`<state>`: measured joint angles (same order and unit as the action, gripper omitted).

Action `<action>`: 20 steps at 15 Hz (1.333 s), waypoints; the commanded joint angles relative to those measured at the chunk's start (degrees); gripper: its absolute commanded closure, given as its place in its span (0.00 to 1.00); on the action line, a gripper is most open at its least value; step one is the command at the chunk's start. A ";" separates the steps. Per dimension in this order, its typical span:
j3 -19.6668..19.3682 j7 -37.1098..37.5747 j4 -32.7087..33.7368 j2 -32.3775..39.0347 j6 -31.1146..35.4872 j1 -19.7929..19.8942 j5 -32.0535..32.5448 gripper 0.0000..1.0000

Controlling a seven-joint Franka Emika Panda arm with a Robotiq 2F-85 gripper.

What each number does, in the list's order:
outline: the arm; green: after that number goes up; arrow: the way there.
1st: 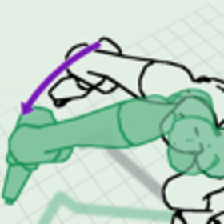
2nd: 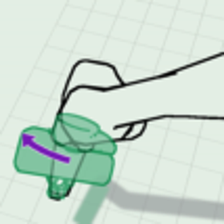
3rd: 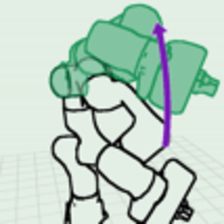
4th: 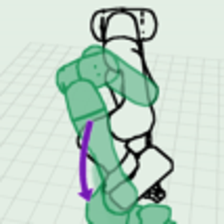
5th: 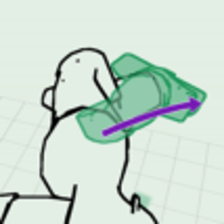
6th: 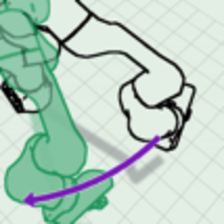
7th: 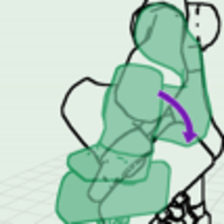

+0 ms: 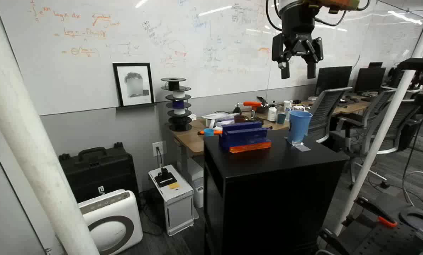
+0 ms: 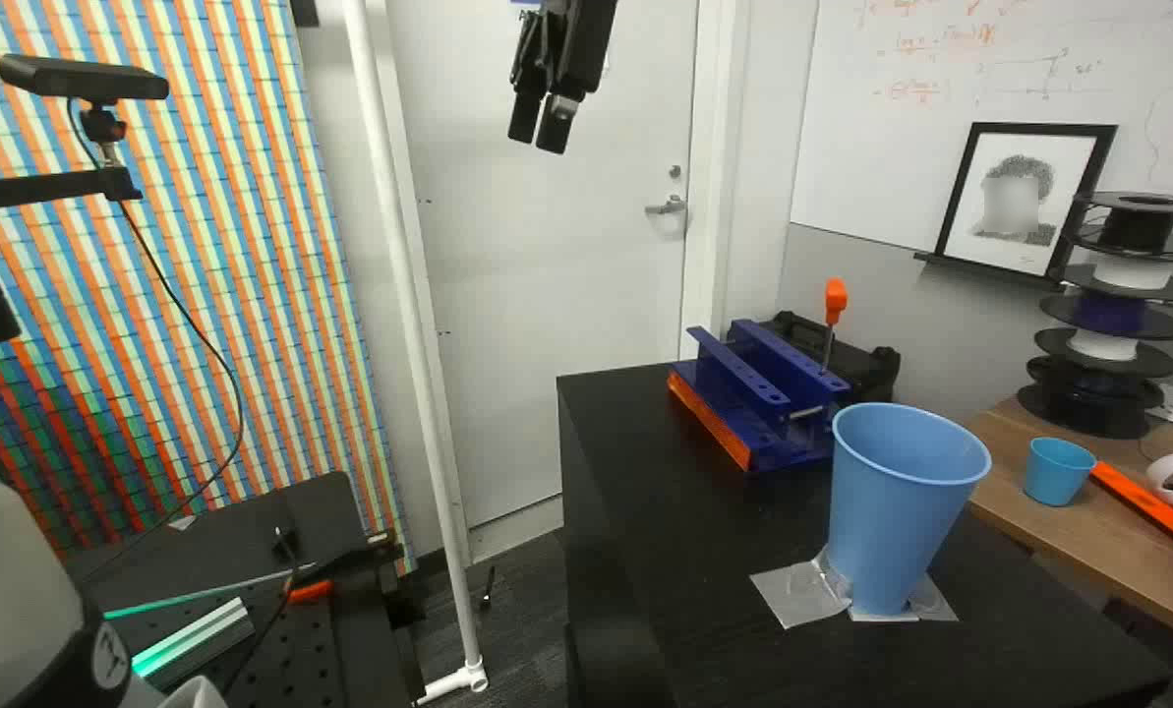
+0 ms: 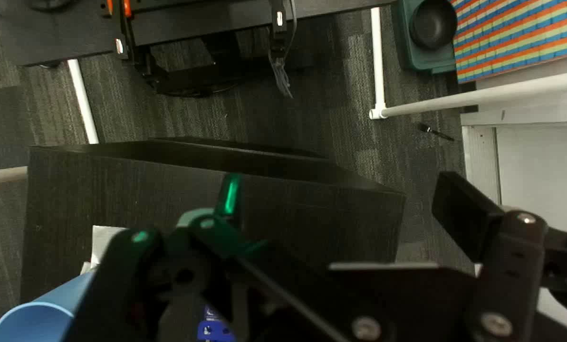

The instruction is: Put the wrench in the large blue cup.

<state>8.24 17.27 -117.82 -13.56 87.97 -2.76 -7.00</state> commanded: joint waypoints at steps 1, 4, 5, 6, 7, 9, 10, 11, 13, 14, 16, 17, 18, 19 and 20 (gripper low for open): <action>-0.41 0.08 0.22 0.07 -0.03 -0.45 0.09 0.00; -0.41 0.08 0.56 -0.15 -0.03 -0.44 0.09 0.00; -0.40 0.08 0.56 -0.15 -0.03 -0.44 0.09 0.00; -0.41 0.08 0.56 -0.15 -0.03 -0.44 0.09 0.00; -0.41 0.08 0.56 -0.15 -0.03 -0.44 0.09 0.00; -0.41 0.08 0.56 -0.15 -0.03 -0.44 0.09 0.00; 0.08 -1.28 1.65 0.92 -0.12 -0.66 2.72 0.00; 0.24 -1.66 2.29 1.62 0.48 -0.58 4.74 0.00; 0.08 -4.03 4.47 3.60 0.51 -0.44 9.71 0.00; -0.31 -6.45 6.22 5.02 0.03 -0.37 12.05 0.00; -1.22 -10.79 9.03 7.37 1.31 -0.10 16.51 0.00; -1.74 -13.08 10.30 8.50 2.49 -0.03 18.31 0.00; -2.49 -17.01 11.98 10.14 3.48 0.01 19.38 0.00; -3.08 -20.86 13.75 11.95 4.74 0.01 20.51 0.00; -3.67 -24.50 15.67 14.04 5.41 0.07 21.11 0.00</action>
<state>6.01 1.97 -109.33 -5.65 92.03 -2.70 11.51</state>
